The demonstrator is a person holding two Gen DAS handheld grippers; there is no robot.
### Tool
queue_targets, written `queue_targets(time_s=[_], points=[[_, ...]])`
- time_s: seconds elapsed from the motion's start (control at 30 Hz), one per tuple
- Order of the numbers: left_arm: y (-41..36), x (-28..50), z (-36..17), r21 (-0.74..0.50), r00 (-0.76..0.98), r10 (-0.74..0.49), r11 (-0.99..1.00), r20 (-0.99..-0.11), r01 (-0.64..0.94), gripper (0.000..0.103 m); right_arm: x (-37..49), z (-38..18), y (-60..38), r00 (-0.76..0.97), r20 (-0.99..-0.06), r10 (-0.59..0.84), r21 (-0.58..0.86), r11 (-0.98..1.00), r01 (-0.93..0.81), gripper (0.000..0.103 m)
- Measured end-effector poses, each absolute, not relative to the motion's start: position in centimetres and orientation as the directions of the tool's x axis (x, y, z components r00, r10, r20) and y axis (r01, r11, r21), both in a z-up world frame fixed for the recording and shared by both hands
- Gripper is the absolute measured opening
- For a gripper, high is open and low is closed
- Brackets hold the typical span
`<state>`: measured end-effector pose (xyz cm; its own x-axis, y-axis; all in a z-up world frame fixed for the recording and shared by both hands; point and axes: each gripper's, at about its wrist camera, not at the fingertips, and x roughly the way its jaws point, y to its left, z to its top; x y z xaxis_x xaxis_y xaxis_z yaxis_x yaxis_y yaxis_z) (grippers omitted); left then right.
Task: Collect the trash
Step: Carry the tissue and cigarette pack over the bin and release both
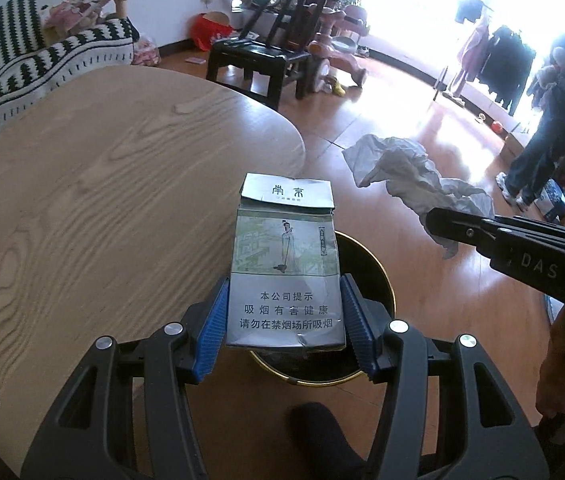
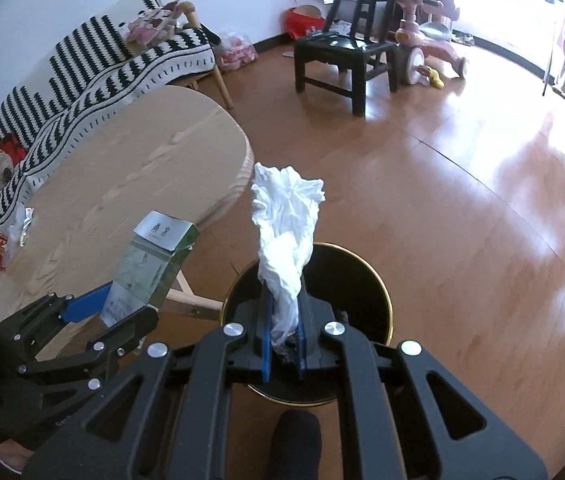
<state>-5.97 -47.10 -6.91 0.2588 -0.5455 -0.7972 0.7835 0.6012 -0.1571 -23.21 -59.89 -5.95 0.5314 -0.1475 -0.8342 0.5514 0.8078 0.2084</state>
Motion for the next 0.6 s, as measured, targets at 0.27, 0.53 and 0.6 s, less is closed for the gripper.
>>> queue_targets(time_s=[0.27,0.53,0.6], points=[[-48.3,-6.1,-7.5,-0.155,0.246,-0.541,0.59,-0.804,0.792,0.054,-23.1,-6.3,-60.2,0.522,-0.841,-0.141,0.209,0.806,0.554,0.01],[-48.5,-6.3,-7.5,-0.166,0.232,-0.551,0.577,-0.802,0.8,0.054,-23.0,-6.4,-60.1,0.518,-0.844,-0.138,0.21,0.804,0.556,0.01],[-48.6,-6.5,-7.5,-0.165,0.228,-0.553,0.572,-0.802,0.804,0.054,-23.0,-6.5,-60.2,0.518,-0.844,-0.138,0.212,0.802,0.558,0.01]])
